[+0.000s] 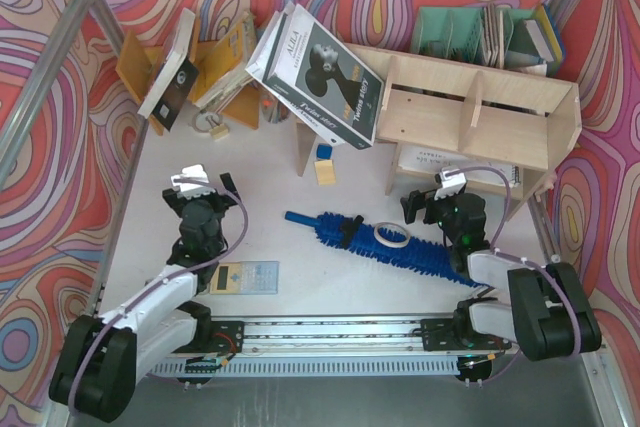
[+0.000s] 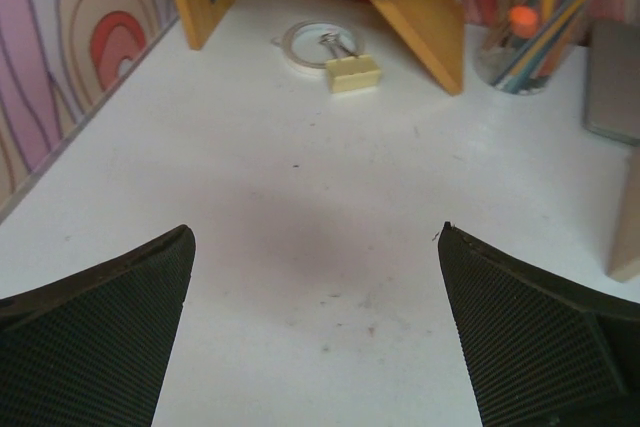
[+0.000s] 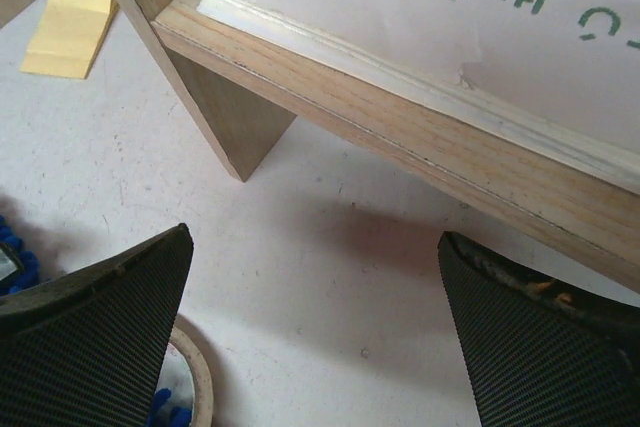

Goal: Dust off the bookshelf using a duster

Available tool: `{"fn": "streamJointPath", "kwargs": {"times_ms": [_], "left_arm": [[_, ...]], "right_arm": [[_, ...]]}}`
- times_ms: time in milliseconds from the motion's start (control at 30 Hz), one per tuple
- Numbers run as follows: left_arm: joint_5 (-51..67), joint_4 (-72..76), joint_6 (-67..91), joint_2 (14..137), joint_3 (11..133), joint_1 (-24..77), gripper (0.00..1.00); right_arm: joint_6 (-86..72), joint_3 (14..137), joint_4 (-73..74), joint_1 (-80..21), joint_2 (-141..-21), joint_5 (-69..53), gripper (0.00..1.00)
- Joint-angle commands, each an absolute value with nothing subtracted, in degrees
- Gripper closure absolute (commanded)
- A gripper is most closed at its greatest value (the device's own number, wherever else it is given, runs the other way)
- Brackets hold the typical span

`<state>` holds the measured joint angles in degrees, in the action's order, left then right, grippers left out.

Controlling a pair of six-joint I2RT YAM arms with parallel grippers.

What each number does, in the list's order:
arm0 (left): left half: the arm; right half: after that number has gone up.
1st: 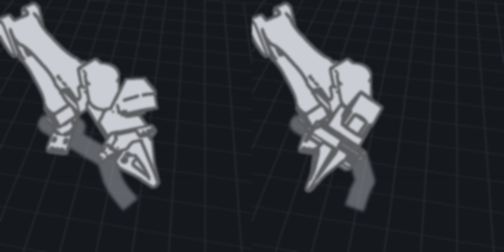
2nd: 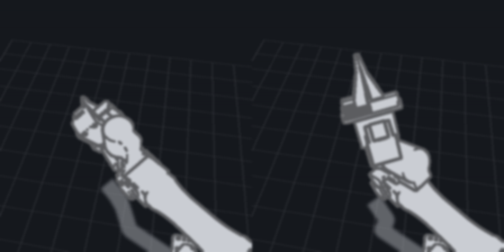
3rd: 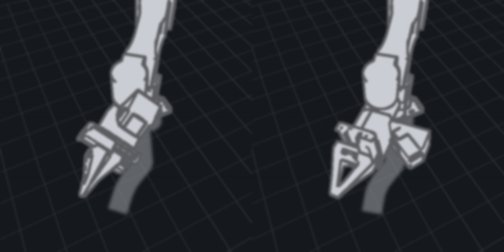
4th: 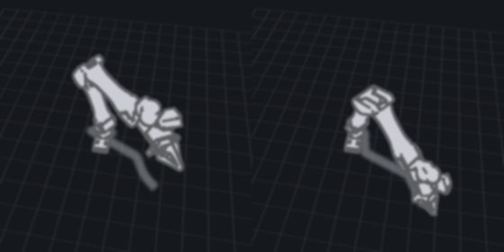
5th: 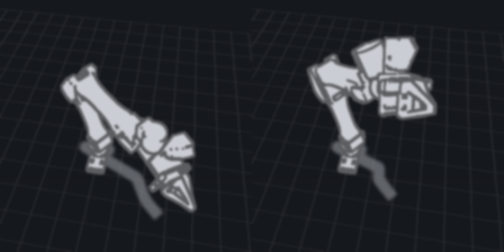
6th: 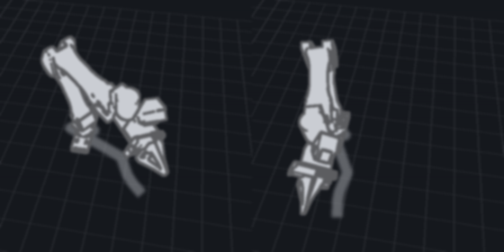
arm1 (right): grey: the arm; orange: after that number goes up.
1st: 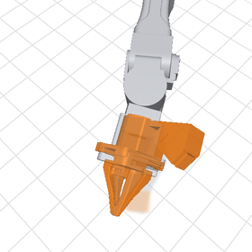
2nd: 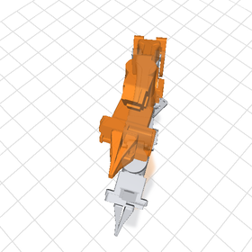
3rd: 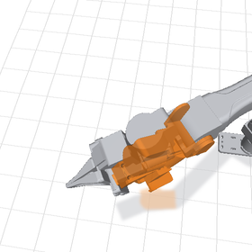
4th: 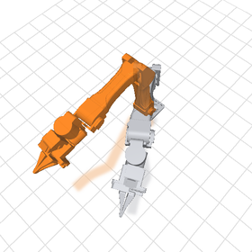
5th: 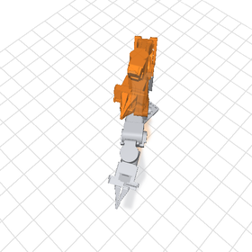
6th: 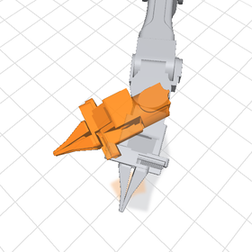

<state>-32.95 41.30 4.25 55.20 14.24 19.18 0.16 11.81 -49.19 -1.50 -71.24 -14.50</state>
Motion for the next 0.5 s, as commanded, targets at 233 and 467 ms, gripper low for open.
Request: {"fn": "streamJointPath", "kwargs": {"times_ms": [233, 467], "left_arm": [[-29.88, 28.49, 11.04, 45.51, 17.96, 24.17, 0.01], [-29.62, 21.36, 18.24, 37.53, 17.88, 24.24, 0.02]], "right_arm": [[-0.53, 11.15, -46.86, -2.41, -62.59, -17.58, 0.01], [-6.19, 13.24, -37.66, -3.16, -54.45, -20.18, 0.01]]}}
